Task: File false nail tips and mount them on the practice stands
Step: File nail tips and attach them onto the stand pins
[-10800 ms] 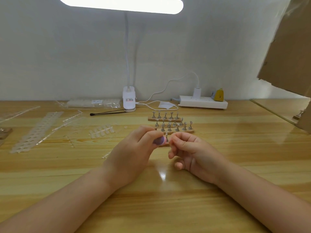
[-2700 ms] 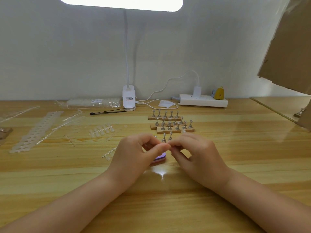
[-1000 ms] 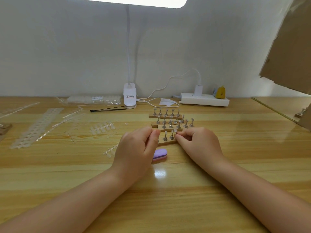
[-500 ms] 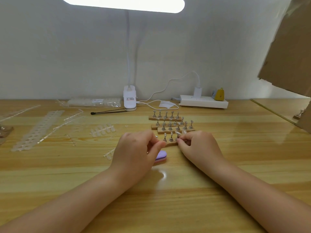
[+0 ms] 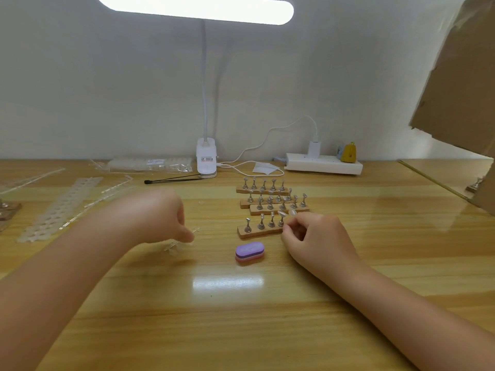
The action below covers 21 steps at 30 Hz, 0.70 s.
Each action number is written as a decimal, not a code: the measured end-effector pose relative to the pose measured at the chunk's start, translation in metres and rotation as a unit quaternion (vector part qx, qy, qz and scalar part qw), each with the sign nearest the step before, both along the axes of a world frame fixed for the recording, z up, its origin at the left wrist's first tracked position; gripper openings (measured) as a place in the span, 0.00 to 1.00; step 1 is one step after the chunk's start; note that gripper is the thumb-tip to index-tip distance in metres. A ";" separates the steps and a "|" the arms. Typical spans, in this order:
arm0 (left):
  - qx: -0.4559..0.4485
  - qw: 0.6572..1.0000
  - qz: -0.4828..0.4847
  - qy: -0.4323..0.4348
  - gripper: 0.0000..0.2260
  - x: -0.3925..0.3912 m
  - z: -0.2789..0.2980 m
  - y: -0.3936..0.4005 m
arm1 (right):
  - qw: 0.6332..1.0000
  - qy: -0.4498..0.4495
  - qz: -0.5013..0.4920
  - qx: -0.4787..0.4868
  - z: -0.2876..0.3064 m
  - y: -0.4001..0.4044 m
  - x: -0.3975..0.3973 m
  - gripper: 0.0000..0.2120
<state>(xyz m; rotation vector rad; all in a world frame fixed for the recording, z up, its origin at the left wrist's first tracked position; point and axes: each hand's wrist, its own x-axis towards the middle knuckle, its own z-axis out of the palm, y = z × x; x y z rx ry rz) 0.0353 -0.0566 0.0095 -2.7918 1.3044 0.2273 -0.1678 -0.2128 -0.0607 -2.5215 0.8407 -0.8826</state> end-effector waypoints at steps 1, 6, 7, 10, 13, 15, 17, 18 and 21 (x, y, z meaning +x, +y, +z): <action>0.009 1.000 0.002 0.011 0.13 0.000 -0.002 0.001 | 1.000 -0.007 0.002 0.006 0.000 0.001 0.000 0.06; 0.038 0.999 0.009 0.026 0.14 0.002 -0.008 0.000 | 1.000 -0.028 0.009 0.003 0.002 0.003 -0.003 0.05; 0.033 0.999 0.007 0.035 0.13 0.004 -0.010 0.000 | 1.000 -0.027 0.011 0.002 0.002 0.004 -0.003 0.05; 0.005 0.997 0.010 0.070 0.11 0.008 -0.012 0.000 | 1.000 -0.020 0.017 -0.001 0.003 0.004 -0.002 0.06; -0.049 0.993 0.016 0.108 0.13 0.014 -0.016 -0.001 | 0.999 -0.025 0.019 -0.006 0.003 0.004 -0.002 0.07; -0.087 0.986 0.024 0.140 0.15 0.015 -0.020 -0.003 | 0.999 -0.027 0.020 -0.010 0.002 0.005 -0.002 0.07; -0.102 0.981 0.034 0.163 0.17 0.015 -0.021 -0.005 | 0.999 -0.028 0.023 -0.012 0.003 0.005 -0.002 0.07; -0.102 0.980 0.036 0.169 0.16 0.016 -0.021 -0.005 | 0.999 -0.027 0.024 -0.013 0.003 0.005 -0.002 0.07; -0.106 0.980 0.025 0.169 0.11 0.018 -0.022 -0.005 | 0.999 -0.027 0.027 -0.018 0.003 0.004 -0.003 0.07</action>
